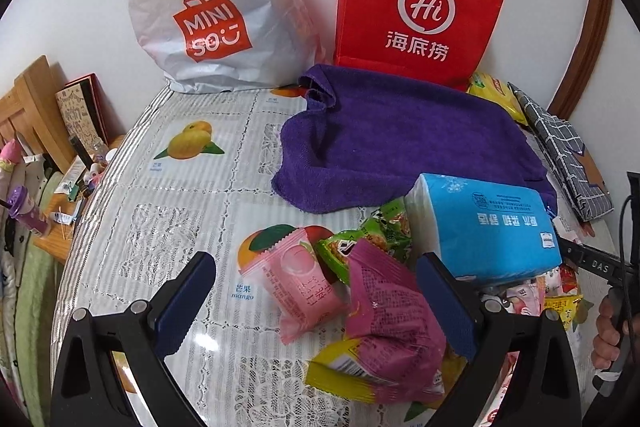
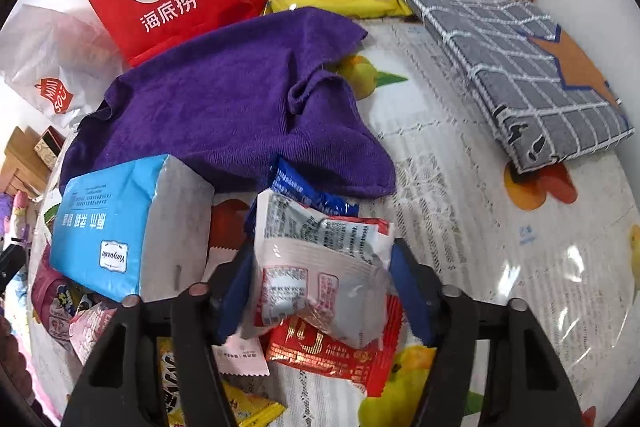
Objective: Organize snacks
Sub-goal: 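Grasp the white snack packet with the right tool while the left tool grasps a pink candy, then lift the white packet with the right tool while the left tool lifts the pink candy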
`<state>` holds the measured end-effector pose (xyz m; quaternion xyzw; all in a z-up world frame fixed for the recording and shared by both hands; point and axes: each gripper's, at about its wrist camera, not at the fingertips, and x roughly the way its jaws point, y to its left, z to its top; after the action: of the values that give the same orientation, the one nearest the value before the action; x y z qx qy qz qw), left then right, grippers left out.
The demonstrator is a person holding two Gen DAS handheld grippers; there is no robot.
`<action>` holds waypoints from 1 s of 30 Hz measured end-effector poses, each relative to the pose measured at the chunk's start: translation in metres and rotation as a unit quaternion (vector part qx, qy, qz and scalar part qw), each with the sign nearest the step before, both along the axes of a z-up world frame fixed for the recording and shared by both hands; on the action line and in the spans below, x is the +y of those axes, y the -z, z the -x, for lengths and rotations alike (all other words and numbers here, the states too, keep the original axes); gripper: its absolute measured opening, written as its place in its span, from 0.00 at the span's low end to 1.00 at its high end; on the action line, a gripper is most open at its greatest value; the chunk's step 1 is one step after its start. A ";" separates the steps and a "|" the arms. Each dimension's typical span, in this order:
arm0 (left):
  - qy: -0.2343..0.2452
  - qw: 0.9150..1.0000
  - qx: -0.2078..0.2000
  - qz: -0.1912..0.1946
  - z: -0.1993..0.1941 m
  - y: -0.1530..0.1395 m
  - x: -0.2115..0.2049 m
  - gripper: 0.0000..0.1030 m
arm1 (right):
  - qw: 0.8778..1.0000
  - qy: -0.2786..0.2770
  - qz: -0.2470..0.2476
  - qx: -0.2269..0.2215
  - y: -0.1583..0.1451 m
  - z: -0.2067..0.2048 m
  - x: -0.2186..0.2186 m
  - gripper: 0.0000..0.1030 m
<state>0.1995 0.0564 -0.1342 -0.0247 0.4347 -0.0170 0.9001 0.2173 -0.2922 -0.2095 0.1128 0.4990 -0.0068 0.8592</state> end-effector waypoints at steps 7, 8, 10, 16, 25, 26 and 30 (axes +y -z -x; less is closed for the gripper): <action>-0.012 1.000 0.015 -0.001 0.004 0.007 0.013 0.98 | 1.000 -0.010 0.003 -0.007 -0.008 0.011 0.001 0.54; -0.014 1.000 0.017 -0.001 0.005 0.008 0.015 0.98 | 1.000 -0.009 0.003 -0.008 -0.009 0.013 0.001 0.54; -0.017 1.000 0.021 0.000 0.007 0.009 0.019 0.98 | 1.000 -0.008 0.003 -0.012 -0.012 0.017 0.000 0.54; -0.027 0.999 0.043 0.009 0.008 0.019 0.025 0.98 | 1.000 -0.010 0.009 -0.027 -0.022 0.031 -0.001 0.54; -0.045 0.996 0.074 0.020 -0.005 0.042 0.032 0.90 | 0.999 -0.009 0.020 -0.024 -0.017 0.045 -0.007 0.54; -0.044 0.996 0.077 0.025 -0.008 0.045 0.032 0.89 | 0.999 -0.008 0.021 -0.023 -0.017 0.045 -0.007 0.54; -0.040 0.993 0.087 0.061 -0.017 0.054 0.032 0.82 | 1.000 -0.004 0.023 -0.021 -0.016 0.044 -0.010 0.54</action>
<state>0.2168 0.0886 -0.1884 -0.0985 0.5085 -0.0056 0.8554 0.1729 -0.3018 -0.1940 0.0915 0.4808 -0.0128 0.8719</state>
